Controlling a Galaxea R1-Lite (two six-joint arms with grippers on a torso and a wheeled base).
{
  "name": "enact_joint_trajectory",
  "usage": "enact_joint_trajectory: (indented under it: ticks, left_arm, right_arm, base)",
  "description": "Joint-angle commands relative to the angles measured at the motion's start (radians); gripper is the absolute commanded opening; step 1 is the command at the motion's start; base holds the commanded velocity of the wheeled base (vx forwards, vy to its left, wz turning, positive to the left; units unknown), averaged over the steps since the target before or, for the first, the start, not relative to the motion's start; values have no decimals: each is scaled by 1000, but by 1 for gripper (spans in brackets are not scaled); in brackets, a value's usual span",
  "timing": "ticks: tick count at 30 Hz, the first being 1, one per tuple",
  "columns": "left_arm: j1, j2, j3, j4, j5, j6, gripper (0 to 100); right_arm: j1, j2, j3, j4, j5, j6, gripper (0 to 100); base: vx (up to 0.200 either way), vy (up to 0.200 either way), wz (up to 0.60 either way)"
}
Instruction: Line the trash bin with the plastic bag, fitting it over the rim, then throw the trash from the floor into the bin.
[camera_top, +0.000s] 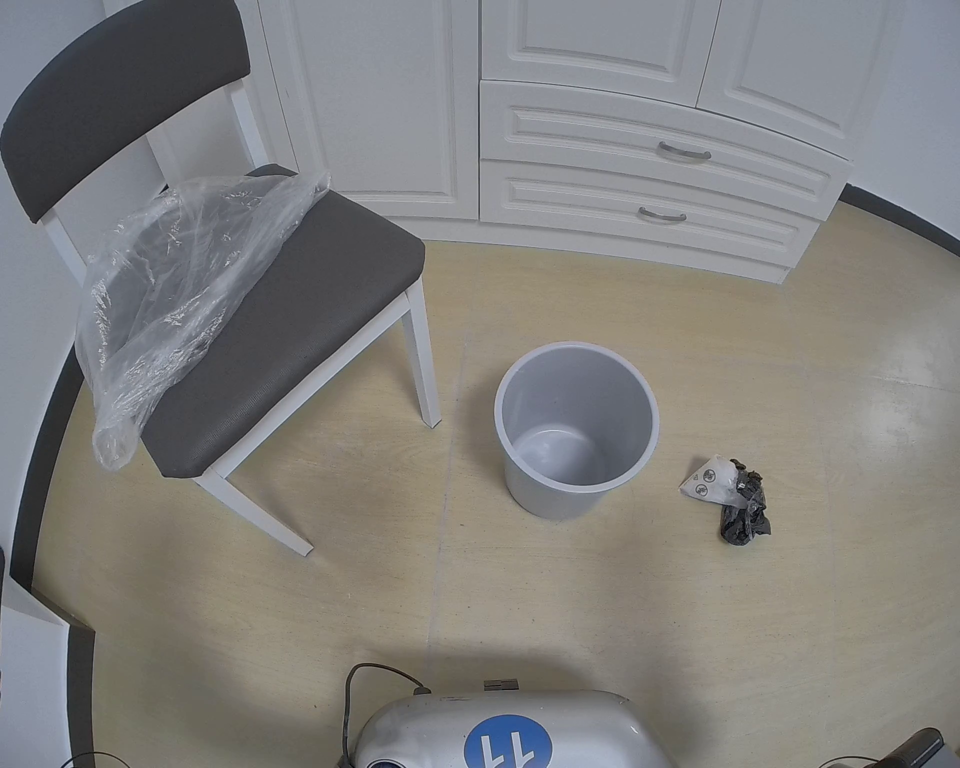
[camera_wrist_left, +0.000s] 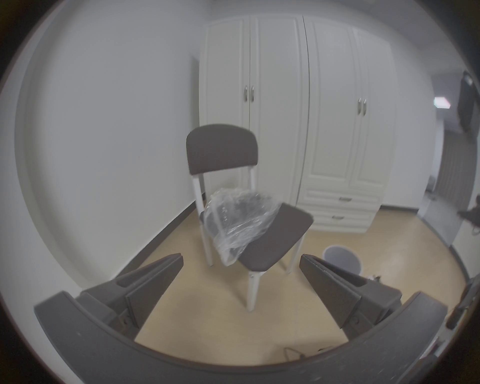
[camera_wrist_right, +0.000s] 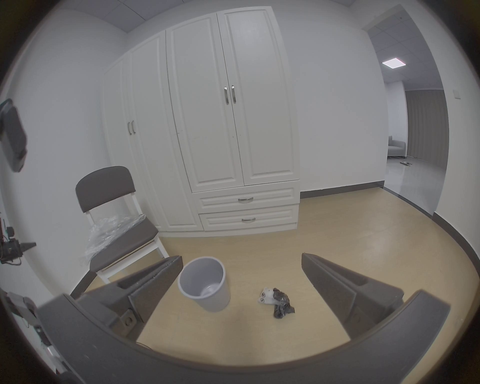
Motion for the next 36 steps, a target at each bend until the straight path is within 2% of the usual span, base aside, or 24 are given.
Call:
enact_joint_trajectory:
  ticks: [1,4,5,9,13,17,20,24,28,31,36]
  left_arm:
    - [-3,301,-40,-28,131,99,100]
    - [-3,339,-45,-39,144,107,100]
    - [3,408,-57,-60,171,122,100]
    - [35,497,-67,-86,190,130,100]
    - [115,594,-80,-152,188,137,100]
    - [221,657,-74,-241,185,191,100]
    - [252,670,-62,-272,181,194,100]
    - [258,678,-40,-275,177,191,100]
    - [256,715,-37,-296,174,190,100]
    - [258,738,-33,-318,158,185,100]
    - [275,756,-31,-347,50,131,100]
  right_arm:
    - [-5,284,-162,-66,-42,0,100]
    - [3,324,-189,-71,-65,0,100]
    - [10,387,-232,-82,-99,6,100]
    - [15,468,-247,-115,-110,9,100]
    - [53,530,-238,-172,-121,12,100]
    - [79,596,-241,-218,-128,24,100]
    - [118,639,-232,-246,-133,26,100]
    - [167,697,-233,-273,-194,27,100]
    - [218,764,-224,-349,-283,26,100]
    - [218,798,-215,-381,-312,24,100]
    - [205,864,-202,-448,-319,24,100]
  base:
    - [0,0,0]
    - [0,0,0]
    - [0,0,0]
    - [0,0,0]
    - [0,0,0]
    - [0,0,0]
    - [0,0,0]
    - [0,0,0]
    - [0,0,0]
    - [0,0,0]
    - [0,0,0]
